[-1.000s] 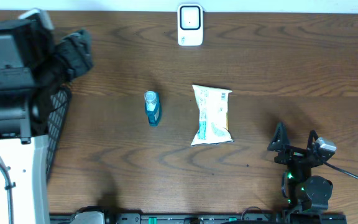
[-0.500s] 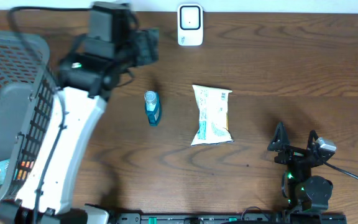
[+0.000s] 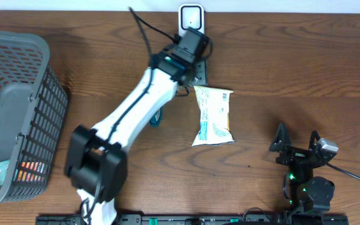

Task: Scan the item barcode
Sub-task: 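Lower the Zam-Buk box beside the teal bottle and open left gripper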

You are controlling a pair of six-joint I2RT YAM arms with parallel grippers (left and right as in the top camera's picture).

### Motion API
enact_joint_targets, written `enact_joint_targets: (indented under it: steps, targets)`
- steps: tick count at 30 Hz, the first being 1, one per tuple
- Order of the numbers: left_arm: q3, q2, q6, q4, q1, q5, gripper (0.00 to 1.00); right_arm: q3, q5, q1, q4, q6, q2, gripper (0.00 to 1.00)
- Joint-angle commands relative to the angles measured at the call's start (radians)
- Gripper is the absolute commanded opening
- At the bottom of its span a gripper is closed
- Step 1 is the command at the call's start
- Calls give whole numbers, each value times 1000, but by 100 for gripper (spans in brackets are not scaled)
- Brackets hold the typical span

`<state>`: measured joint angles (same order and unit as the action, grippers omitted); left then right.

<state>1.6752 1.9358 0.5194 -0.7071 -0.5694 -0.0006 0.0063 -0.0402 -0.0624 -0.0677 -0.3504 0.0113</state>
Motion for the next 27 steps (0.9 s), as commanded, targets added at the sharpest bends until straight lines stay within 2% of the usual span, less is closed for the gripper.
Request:
enact_joint_targets:
  steps: [1, 5, 14, 15, 17, 19, 25, 27]
  targets:
    - [10, 72, 141, 0, -27, -73, 62, -1, -2, 4, -4, 15, -5, 99]
    - [9, 137, 243, -24, -55, -171, 62, -1, -2, 4, -4, 15, -5, 99]
    - [-18, 169, 253, -28, -119, -185, 63, -1, -2, 4, -4, 15, -5, 99]
    - [-21, 169, 253, -34, -128, -185, 64, -1, -2, 4, -4, 15, -5, 99]
    - [-21, 167, 252, -55, -152, -216, 77, -1, -2, 4, -4, 15, -5, 99]
    - [-9, 151, 251, -91, -160, -253, 81, -1, -2, 4, -4, 15, -5, 99]
    - [66, 16, 92, -153, -140, -259, 86, -1, -2, 4, -4, 15, -5, 99]
    - [91, -67, 24, -153, -120, -260, 93, -1, -2, 4, -4, 15, -5, 99]
